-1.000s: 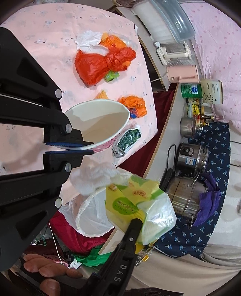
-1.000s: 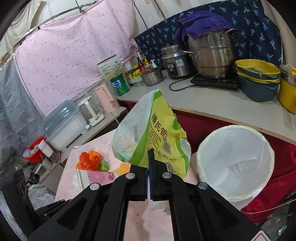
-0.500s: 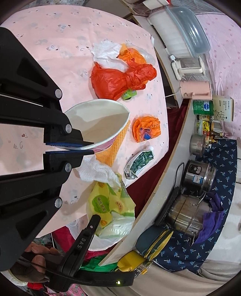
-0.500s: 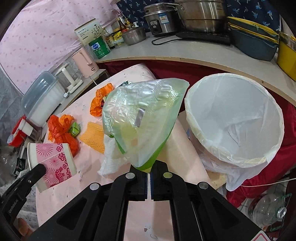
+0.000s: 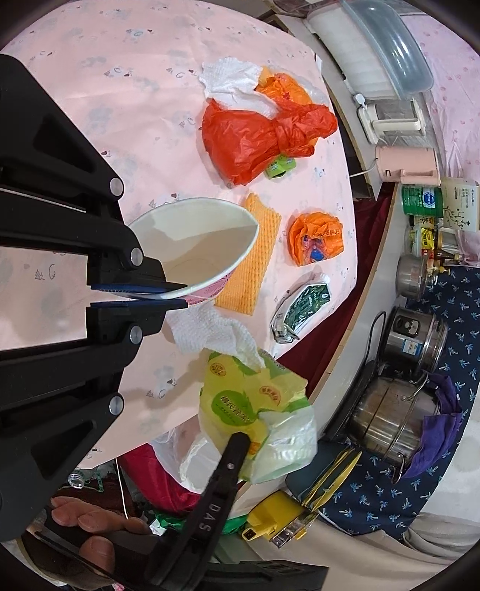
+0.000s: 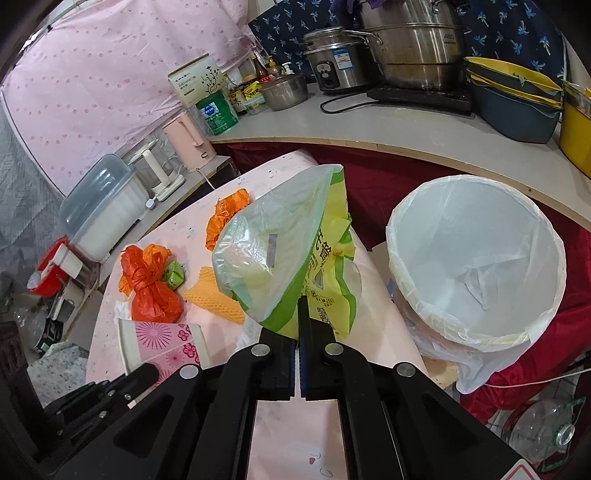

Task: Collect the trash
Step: 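Carry the yellow-green bag over the trash bin with the right gripper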

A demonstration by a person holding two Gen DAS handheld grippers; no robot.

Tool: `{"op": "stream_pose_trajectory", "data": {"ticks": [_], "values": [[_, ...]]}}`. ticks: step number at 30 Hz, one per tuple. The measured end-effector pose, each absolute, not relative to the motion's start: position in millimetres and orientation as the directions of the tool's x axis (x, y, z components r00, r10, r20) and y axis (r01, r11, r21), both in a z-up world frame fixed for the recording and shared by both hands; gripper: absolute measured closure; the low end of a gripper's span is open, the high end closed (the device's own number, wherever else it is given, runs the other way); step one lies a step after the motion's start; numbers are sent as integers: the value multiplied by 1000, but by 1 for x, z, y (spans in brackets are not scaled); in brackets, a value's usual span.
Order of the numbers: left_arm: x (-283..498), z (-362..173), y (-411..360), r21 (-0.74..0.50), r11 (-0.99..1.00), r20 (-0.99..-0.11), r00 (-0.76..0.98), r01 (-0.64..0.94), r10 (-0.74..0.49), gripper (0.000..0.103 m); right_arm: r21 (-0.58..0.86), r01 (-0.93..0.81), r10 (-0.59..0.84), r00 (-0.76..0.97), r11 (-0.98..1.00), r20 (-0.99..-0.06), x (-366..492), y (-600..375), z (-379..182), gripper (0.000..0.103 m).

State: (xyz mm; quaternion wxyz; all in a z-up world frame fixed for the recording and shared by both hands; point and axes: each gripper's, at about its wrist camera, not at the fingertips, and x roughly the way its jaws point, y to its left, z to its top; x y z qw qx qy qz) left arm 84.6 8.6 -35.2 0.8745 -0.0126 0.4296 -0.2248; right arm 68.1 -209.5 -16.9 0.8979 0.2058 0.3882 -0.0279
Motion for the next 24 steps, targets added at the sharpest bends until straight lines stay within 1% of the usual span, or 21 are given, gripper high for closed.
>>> {"op": "stream_pose_trajectory", "data": {"ticks": [5,10,11,12,13,14,16,18,19,21,24], "values": [[85,-43,10,-209,905,-763,518,370,-388,100,376,175,140,725,910,-675,69,-204,0,101],[95,-51,27,-198,935,-780,531,294,-332,99,390,143,160,746,910,-647,68,-197,14,101],[97,-53,31,-198,939,-786,527,281,-323,96,392,139,163,748,909,-643,68,-196,16,101],[100,-55,35,-198,944,-795,520,264,-312,85,394,135,167,750,909,-641,69,-195,17,101],[101,-56,39,-198,948,-799,520,248,-302,79,396,132,169,750,909,-639,69,-194,18,101],[101,-55,42,-199,952,-796,528,233,-296,69,398,129,172,751,908,-637,69,-192,18,101],[98,-48,47,-202,952,-777,555,229,-298,62,399,124,175,754,909,-634,69,-191,20,101],[93,-37,45,-213,944,-753,573,254,-324,52,404,117,182,756,907,-629,69,-191,22,101],[91,-32,44,-218,939,-740,582,268,-338,49,410,114,188,758,905,-625,69,-190,23,101],[87,-25,35,-214,929,-717,597,302,-360,40,417,107,195,762,902,-618,69,-191,25,101],[85,-23,13,-194,912,-710,590,361,-385,38,420,102,198,766,902,-611,69,-190,28,101]]}}
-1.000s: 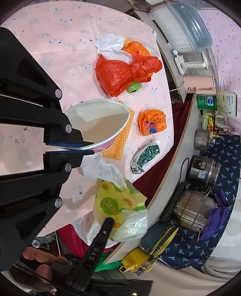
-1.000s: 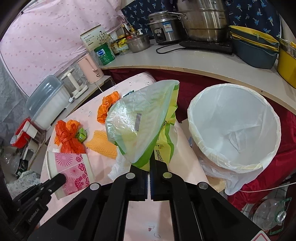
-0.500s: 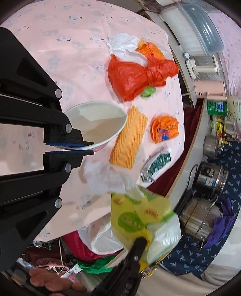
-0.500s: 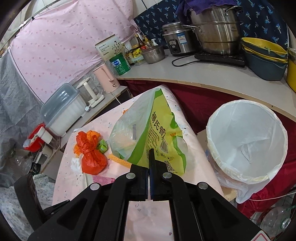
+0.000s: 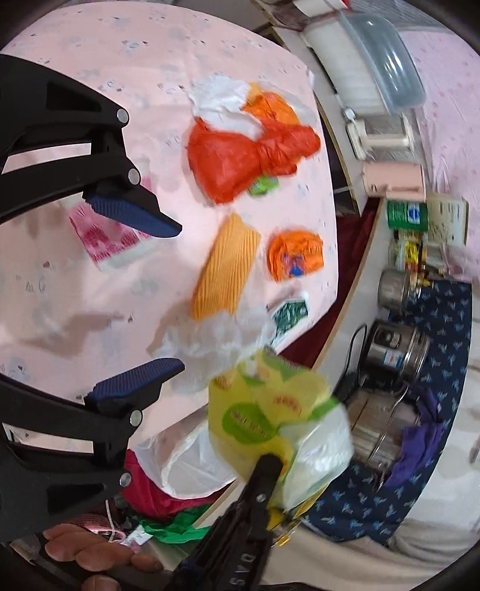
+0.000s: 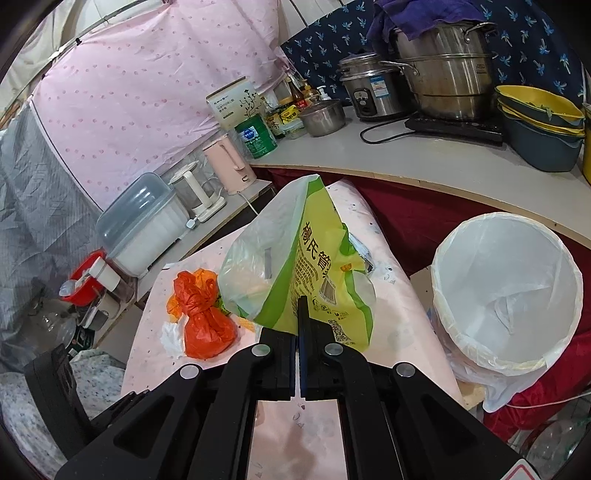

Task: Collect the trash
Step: 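Carry the yellow-green bag over the trash bin with the right gripper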

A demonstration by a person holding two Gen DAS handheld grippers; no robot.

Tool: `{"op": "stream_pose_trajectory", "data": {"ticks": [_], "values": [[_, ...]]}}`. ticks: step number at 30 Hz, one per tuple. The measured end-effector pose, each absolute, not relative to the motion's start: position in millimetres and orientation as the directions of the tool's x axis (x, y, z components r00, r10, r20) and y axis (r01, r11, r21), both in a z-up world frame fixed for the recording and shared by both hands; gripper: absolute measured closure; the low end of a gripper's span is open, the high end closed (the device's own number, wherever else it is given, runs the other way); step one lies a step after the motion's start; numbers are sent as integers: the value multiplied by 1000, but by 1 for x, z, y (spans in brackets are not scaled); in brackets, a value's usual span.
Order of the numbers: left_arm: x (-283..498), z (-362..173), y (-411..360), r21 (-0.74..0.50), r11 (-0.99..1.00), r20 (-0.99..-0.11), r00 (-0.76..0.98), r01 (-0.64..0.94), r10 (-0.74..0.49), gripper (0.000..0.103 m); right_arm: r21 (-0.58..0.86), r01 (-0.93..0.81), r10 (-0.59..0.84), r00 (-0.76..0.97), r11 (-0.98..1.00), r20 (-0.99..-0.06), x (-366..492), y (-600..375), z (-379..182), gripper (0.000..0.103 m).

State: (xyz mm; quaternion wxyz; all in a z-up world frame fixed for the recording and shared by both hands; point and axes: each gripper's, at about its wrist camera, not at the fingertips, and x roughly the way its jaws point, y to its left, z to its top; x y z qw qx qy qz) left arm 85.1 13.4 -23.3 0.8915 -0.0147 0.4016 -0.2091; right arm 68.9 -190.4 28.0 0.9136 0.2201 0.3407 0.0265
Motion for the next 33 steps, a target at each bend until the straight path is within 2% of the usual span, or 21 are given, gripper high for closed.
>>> {"op": "stream_pose_trajectory", "data": {"ticks": [3,9,10,12,13,14,17,24,29,33], "values": [[89,-31,-8,-162,902,-708,590,400,-388,29,431,96,208,768,897,-605,67,-192,29,101],[104,-47,-39,-154,881,-706,573,448,-415,31,455,87,231,769,886,-596,64,-198,30,101],[106,-48,-43,-153,876,-703,573,457,-422,39,457,87,232,769,885,-595,64,-199,30,101],[112,-51,-51,-160,862,-711,550,481,-439,72,468,86,239,770,879,-591,62,-203,30,101],[114,-52,-56,-163,859,-717,539,486,-441,81,468,89,237,771,879,-591,61,-204,30,101],[116,-53,-59,-167,854,-723,528,493,-446,94,466,92,232,773,880,-591,60,-206,31,101],[116,-52,-65,-164,848,-723,523,504,-451,97,451,115,199,783,885,-590,57,-214,33,101],[117,-47,-77,-141,842,-727,523,520,-445,98,389,247,18,825,888,-565,44,-264,47,102],[119,-25,-107,-144,803,-698,515,578,-497,98,353,354,-102,817,866,-568,36,-311,46,102],[121,-7,-149,-168,745,-663,485,646,-570,98,350,422,-145,786,836,-602,37,-346,28,102]]}}
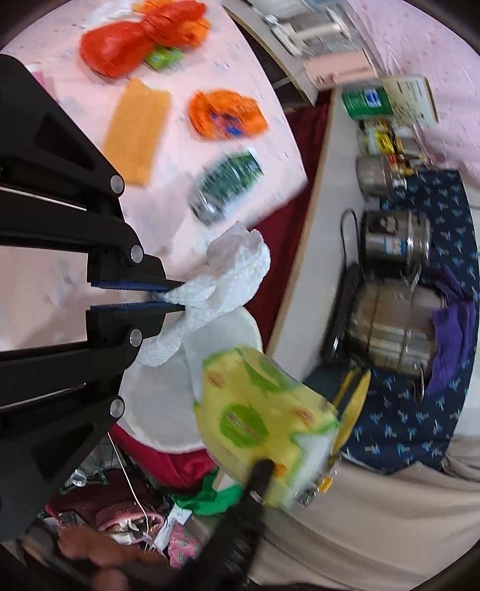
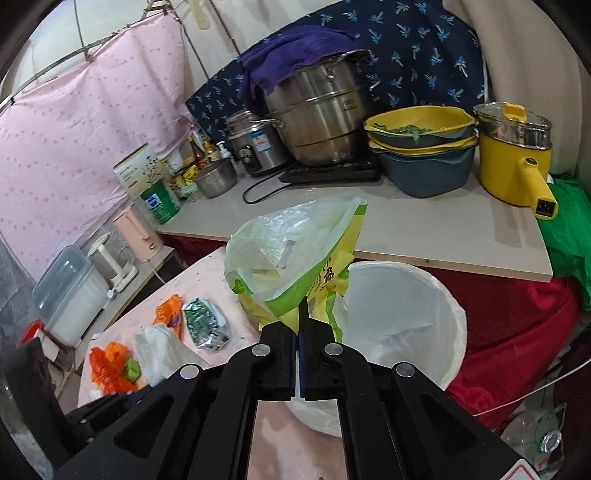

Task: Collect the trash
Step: 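Carry the yellow-green bag over the trash bin with the right gripper, then open the right gripper to drop the bag into the bin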

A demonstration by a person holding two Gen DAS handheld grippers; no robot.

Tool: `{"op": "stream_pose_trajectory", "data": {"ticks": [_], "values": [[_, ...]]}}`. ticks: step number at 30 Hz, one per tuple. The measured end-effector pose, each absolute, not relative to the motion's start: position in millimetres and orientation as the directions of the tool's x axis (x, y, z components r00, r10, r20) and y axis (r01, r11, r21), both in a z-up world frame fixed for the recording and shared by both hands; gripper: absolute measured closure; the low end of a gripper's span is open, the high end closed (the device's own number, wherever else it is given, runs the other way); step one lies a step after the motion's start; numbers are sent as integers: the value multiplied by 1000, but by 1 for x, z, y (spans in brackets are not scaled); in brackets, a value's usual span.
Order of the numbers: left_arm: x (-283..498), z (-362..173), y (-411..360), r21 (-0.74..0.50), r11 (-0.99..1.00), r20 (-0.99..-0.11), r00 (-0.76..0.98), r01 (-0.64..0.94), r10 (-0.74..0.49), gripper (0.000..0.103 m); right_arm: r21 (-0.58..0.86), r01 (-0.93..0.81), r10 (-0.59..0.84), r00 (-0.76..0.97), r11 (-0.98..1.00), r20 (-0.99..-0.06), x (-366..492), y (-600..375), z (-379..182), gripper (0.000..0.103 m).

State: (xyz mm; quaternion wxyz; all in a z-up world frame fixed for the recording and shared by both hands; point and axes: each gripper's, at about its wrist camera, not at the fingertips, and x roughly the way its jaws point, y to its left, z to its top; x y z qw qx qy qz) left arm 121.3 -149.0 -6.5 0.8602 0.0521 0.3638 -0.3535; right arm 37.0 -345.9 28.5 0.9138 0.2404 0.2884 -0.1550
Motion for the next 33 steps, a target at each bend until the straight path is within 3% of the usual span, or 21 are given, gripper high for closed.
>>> {"op": "stream_pose_trajectory", "data": {"ticks": [3,4,5,6,7,10,15,20,25,29,33], "values": [[125,-2,-181,-173,711,-648,465,682,-604,95,340,450,-147,754,826,-640,46,-365,12,101],[127,-2,-191,-183,706,-645,458,685,-612,95,342,470,-159,746,814,-646,46,-371,8,96],[130,-2,-199,-191,711,-647,458,676,-610,82,347,485,-167,742,803,-650,44,-376,7,94],[132,-2,-204,-202,716,-653,453,668,-607,59,355,492,-172,744,795,-646,41,-379,7,93],[135,-2,-208,-216,720,-652,451,659,-609,51,363,495,-177,750,789,-637,37,-381,8,90],[138,2,-209,-234,725,-636,462,648,-618,49,361,501,-201,760,786,-618,30,-383,14,72],[134,8,-197,-202,736,-627,492,646,-604,49,374,491,-201,777,787,-597,23,-376,24,70],[126,13,-160,-152,776,-621,551,612,-557,49,384,442,-164,801,810,-576,24,-351,35,59],[121,11,-110,-134,823,-635,590,551,-499,48,381,384,-113,814,841,-570,33,-314,42,55],[119,4,-63,-130,872,-652,621,472,-434,35,376,327,-53,810,867,-584,45,-276,40,54],[116,-5,-14,-123,912,-675,640,392,-366,30,366,275,4,794,889,-608,57,-239,32,54]]}}
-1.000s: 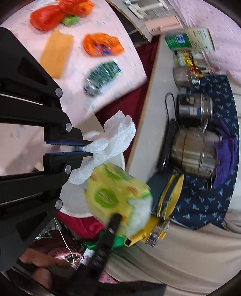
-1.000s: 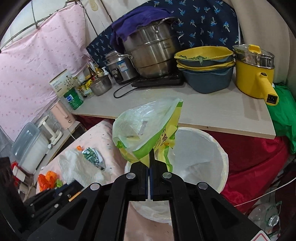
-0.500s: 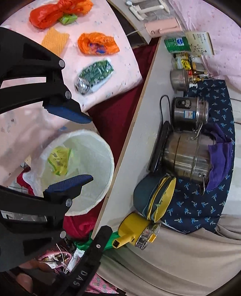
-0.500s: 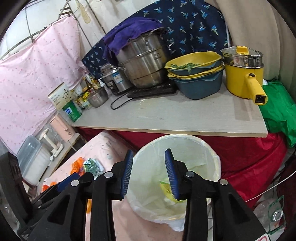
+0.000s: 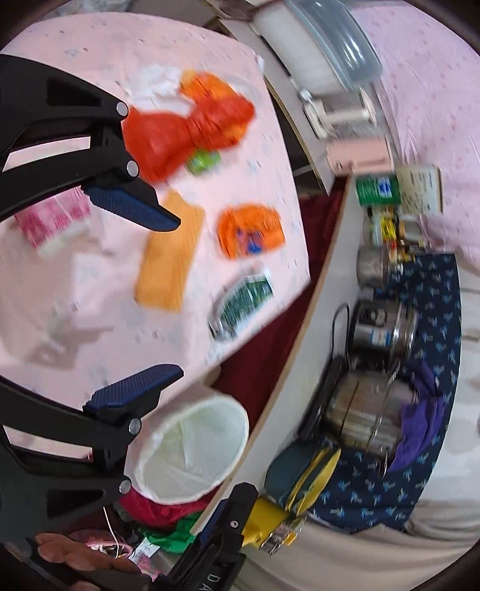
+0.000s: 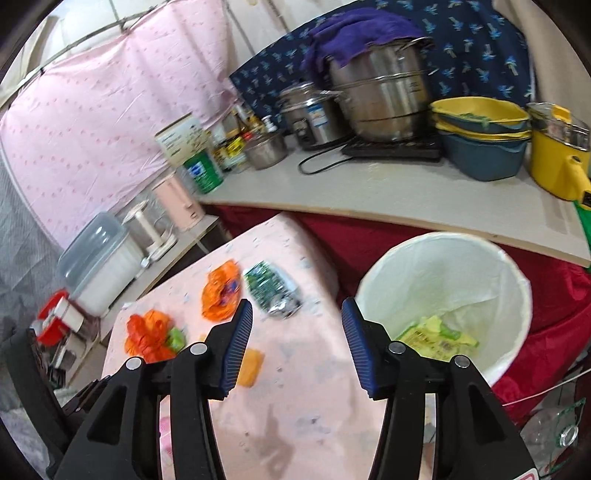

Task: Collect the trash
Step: 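Open the right gripper to drop the bag into the bin, then move the right gripper back to the orange foam net on the table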

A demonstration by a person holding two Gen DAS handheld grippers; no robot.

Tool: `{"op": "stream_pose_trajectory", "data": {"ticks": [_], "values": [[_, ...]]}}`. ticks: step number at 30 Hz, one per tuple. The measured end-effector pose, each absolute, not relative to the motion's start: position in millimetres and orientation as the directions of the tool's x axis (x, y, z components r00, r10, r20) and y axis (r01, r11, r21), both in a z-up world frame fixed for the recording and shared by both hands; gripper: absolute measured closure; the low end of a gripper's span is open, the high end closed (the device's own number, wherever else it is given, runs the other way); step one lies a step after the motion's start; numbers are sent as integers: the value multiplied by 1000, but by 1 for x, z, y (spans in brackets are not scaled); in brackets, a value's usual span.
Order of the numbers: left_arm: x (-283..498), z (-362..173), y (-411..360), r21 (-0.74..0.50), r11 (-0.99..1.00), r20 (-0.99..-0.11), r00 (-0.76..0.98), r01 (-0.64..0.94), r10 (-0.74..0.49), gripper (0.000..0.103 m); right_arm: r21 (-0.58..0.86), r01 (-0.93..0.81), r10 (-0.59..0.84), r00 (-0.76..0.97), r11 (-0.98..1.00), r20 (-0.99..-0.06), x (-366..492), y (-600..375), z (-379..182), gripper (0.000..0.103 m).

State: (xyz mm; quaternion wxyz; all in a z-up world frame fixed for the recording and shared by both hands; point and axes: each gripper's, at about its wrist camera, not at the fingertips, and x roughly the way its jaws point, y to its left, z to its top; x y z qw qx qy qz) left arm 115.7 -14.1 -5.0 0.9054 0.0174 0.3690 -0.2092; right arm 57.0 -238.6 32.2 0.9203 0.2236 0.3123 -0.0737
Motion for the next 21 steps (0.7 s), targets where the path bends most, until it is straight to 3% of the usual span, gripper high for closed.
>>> {"op": "stream_pose_trajectory", "data": {"ticks": [4,11,21], "values": [[112,-20,34,-122,947,-703,648,299,-295,19,359,225,60,770,906,-635,71,-201,20,54],[108,-56,85,-127,972,-771,597,200,-223,18,342,168,125,714,924,-689,91,-148,-11,53],[100,-94,93,-198,962,-820,506,187,-267,19,315,133,158,647,940,-746,102,-114,-40,53]]}}
